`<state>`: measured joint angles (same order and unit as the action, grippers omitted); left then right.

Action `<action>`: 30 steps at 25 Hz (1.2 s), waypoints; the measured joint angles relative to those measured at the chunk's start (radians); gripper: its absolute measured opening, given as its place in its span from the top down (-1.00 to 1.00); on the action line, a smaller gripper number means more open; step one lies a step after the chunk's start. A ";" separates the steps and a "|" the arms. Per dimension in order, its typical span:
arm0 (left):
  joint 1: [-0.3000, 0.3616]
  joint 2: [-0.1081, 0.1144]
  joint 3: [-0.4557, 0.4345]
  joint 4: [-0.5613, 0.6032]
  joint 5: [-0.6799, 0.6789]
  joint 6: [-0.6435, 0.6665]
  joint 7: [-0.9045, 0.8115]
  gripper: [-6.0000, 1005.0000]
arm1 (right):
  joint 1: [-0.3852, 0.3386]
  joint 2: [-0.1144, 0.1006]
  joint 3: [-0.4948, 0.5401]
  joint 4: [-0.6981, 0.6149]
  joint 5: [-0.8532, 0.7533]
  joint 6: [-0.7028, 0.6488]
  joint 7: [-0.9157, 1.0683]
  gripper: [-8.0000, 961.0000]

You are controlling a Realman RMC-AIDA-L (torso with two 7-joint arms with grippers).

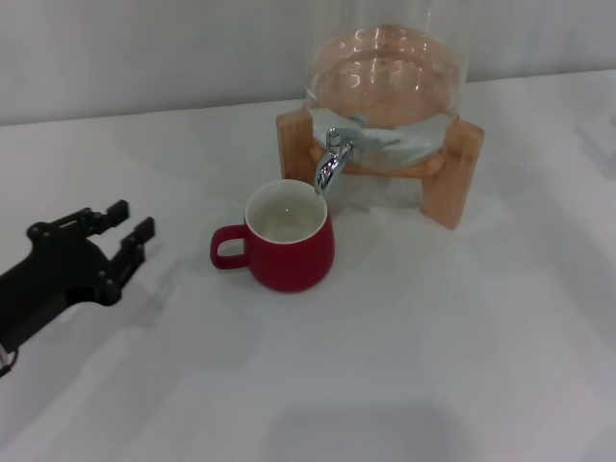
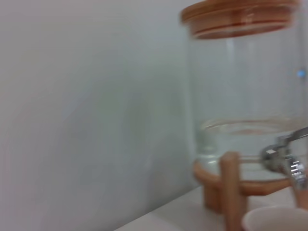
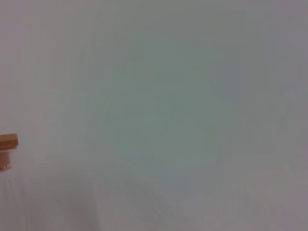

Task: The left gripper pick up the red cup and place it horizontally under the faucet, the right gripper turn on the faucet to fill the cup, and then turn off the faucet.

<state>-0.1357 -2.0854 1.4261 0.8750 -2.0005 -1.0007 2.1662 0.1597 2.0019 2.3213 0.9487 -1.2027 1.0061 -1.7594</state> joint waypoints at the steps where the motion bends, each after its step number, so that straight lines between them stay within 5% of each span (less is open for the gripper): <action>1: 0.002 0.000 -0.001 -0.001 -0.005 0.015 0.000 0.31 | 0.000 0.000 0.000 0.000 0.000 0.000 0.000 -0.32; 10: -0.027 0.004 -0.005 -0.036 -0.084 0.117 -0.052 0.31 | 0.004 0.000 0.000 0.000 0.000 0.000 0.000 -0.32; 22: -0.246 0.007 -0.013 -0.259 -0.052 0.134 -0.113 0.31 | 0.009 0.000 0.000 0.001 0.000 0.000 0.000 -0.32; 30: -0.302 0.006 -0.005 -0.308 0.027 0.124 -0.150 0.31 | 0.012 0.000 0.000 0.000 0.000 0.000 0.000 -0.32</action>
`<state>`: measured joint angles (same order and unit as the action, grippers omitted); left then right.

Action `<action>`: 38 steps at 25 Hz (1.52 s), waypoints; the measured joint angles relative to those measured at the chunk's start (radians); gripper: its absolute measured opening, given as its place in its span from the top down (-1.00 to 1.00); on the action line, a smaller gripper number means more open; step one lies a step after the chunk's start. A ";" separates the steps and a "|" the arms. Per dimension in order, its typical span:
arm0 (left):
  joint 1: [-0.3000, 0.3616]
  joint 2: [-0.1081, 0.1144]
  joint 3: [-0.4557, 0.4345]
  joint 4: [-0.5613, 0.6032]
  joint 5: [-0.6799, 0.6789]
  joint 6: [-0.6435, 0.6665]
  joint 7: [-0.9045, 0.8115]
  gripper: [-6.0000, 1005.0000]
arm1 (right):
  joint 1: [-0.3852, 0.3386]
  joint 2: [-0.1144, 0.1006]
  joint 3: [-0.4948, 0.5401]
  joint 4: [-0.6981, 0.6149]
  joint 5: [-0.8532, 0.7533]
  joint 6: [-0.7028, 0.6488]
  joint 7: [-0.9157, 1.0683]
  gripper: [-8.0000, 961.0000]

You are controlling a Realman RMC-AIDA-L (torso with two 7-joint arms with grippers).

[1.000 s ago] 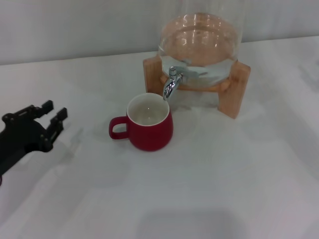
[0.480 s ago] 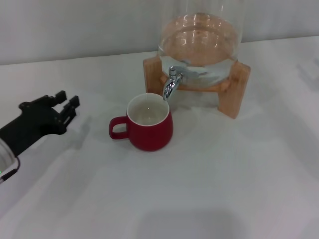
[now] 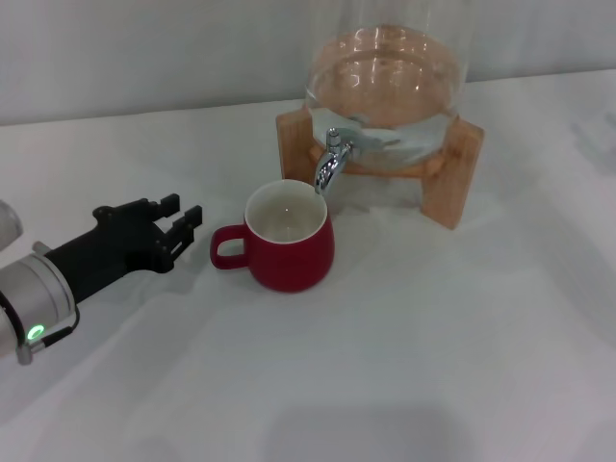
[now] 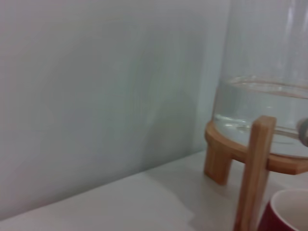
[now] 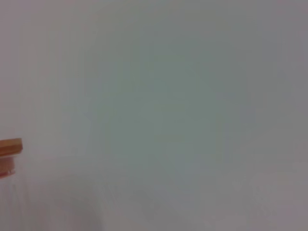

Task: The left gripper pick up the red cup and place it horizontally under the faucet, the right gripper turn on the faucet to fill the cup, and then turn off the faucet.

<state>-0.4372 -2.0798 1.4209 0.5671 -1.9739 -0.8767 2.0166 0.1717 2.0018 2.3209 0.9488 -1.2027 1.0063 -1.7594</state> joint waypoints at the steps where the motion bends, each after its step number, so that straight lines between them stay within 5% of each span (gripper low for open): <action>1: -0.003 0.000 0.000 0.000 0.011 -0.002 -0.014 0.31 | 0.001 0.000 0.000 0.000 0.000 0.000 0.000 -0.32; 22: -0.110 0.003 0.000 -0.002 0.145 -0.027 -0.157 0.30 | 0.011 0.000 0.000 -0.011 0.000 -0.003 -0.001 -0.32; 38: -0.107 0.000 -0.006 0.002 0.147 -0.092 -0.147 0.30 | 0.013 0.000 0.000 -0.012 0.000 -0.003 -0.003 -0.32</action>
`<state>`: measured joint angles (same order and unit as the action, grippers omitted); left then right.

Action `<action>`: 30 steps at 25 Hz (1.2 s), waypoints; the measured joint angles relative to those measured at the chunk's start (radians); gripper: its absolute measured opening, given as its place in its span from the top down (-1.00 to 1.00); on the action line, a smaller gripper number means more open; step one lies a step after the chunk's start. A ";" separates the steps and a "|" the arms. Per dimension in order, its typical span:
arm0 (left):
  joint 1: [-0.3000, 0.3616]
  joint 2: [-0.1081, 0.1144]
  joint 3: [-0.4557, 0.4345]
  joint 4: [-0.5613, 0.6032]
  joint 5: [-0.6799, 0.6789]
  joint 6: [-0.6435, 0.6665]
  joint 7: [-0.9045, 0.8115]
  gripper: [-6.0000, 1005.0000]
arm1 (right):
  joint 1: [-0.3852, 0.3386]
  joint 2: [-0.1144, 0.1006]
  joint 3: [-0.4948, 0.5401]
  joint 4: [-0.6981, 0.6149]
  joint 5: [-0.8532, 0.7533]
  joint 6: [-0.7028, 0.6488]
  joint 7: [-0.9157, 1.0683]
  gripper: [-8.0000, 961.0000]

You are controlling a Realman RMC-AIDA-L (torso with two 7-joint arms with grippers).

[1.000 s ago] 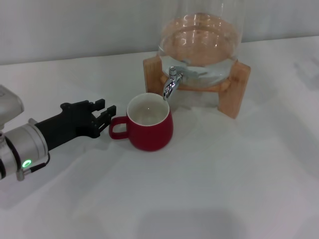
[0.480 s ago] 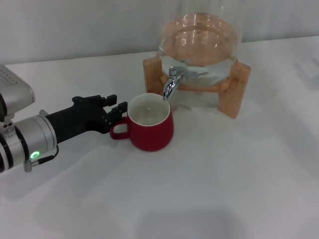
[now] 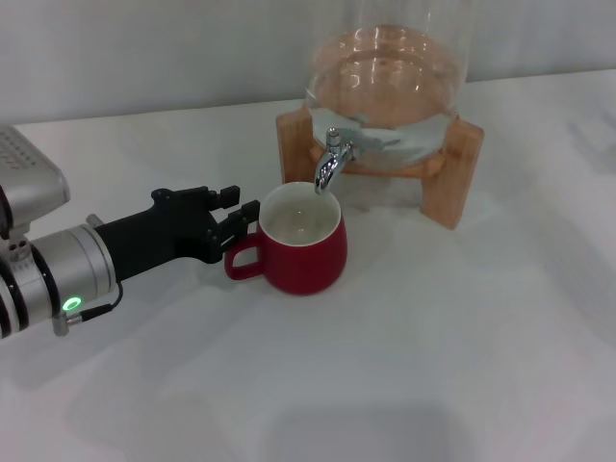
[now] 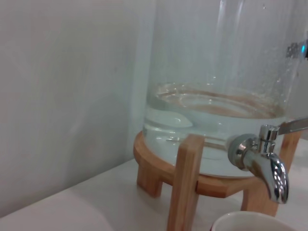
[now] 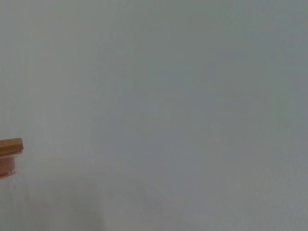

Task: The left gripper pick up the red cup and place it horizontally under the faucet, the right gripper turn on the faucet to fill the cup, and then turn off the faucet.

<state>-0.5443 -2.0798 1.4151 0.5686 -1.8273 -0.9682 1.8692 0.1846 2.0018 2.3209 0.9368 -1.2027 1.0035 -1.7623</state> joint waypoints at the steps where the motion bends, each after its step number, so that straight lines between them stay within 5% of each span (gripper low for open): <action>1: 0.003 -0.001 -0.002 0.003 -0.002 0.002 0.006 0.30 | 0.000 0.000 0.000 0.000 0.000 0.000 0.000 -0.32; 11: 0.098 -0.003 -0.005 0.059 -0.040 0.001 0.130 0.30 | -0.010 0.000 0.001 0.000 0.000 0.006 0.000 -0.32; 20: 0.364 0.000 -0.017 0.380 -0.144 -0.004 0.126 0.30 | -0.013 0.000 0.016 0.001 0.000 0.013 0.000 -0.32; 26: 0.386 0.002 -0.078 0.404 -0.159 -0.027 0.073 0.30 | -0.014 0.000 0.017 0.001 0.000 0.015 0.001 -0.32; 30: 0.389 -0.001 -0.111 0.397 -0.177 -0.037 0.070 0.06 | -0.021 0.000 0.017 0.001 0.000 0.028 0.005 -0.32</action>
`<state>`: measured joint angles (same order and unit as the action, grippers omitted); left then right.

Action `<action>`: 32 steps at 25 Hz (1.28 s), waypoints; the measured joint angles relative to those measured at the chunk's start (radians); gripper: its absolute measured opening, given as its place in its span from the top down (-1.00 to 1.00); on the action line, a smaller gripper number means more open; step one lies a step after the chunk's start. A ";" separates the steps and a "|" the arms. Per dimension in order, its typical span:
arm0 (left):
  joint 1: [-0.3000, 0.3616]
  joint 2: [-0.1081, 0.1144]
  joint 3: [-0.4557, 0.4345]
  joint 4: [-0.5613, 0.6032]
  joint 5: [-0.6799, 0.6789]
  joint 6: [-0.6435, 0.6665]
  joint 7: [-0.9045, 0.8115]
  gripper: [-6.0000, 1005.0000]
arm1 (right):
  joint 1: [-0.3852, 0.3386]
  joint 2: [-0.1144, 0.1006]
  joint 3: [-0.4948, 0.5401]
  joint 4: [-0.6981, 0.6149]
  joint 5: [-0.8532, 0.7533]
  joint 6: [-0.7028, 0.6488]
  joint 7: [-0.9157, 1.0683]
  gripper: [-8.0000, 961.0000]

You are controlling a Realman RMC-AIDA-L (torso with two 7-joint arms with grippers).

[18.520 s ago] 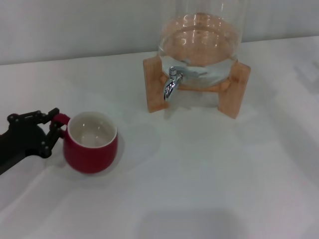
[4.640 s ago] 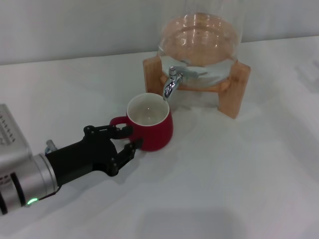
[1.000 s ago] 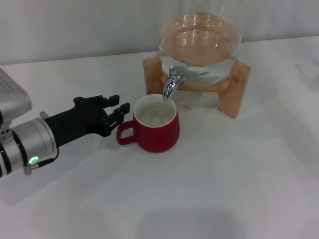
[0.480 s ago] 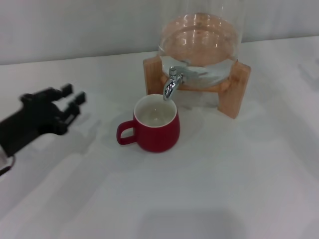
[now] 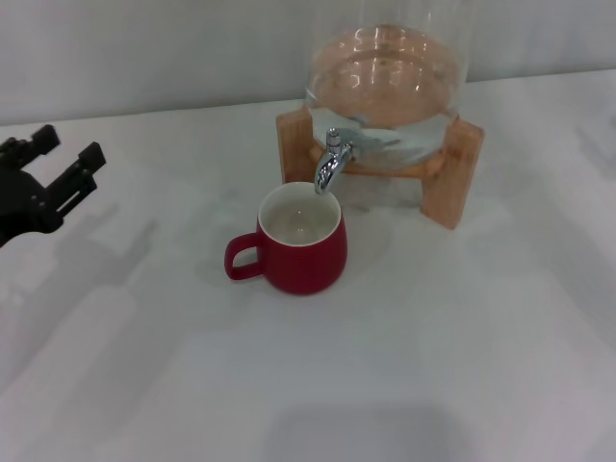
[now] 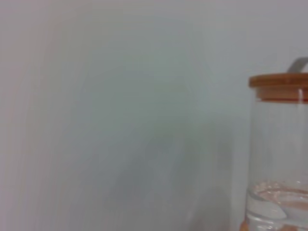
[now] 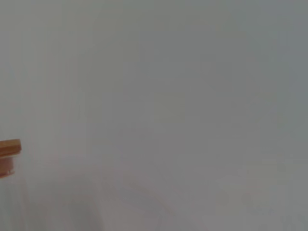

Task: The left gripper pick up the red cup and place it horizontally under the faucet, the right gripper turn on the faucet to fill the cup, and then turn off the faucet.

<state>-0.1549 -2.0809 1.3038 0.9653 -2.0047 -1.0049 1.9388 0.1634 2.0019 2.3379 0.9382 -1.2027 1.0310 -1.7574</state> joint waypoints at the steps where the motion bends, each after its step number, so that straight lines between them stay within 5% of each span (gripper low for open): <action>1: 0.002 0.000 -0.003 0.000 -0.002 -0.002 0.002 0.00 | 0.000 0.000 0.000 0.000 0.000 0.000 0.000 -0.32; 7: 0.005 0.000 -0.040 0.000 -0.004 -0.001 0.006 -0.50 | -0.024 0.001 -0.002 0.004 -0.003 0.110 0.005 -0.32; 18: -0.018 0.000 -0.141 -0.060 -0.053 0.002 0.009 -0.58 | -0.060 0.002 -0.072 0.020 -0.052 0.475 0.086 -0.32; 32: -0.037 -0.001 -0.173 -0.065 -0.090 0.002 0.009 -0.58 | -0.005 0.004 -0.380 0.058 -0.102 0.316 0.101 -0.32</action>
<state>-0.1920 -2.0816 1.1304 0.9008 -2.0951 -1.0027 1.9482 0.1584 2.0064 1.9582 0.9962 -1.3047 1.3466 -1.6560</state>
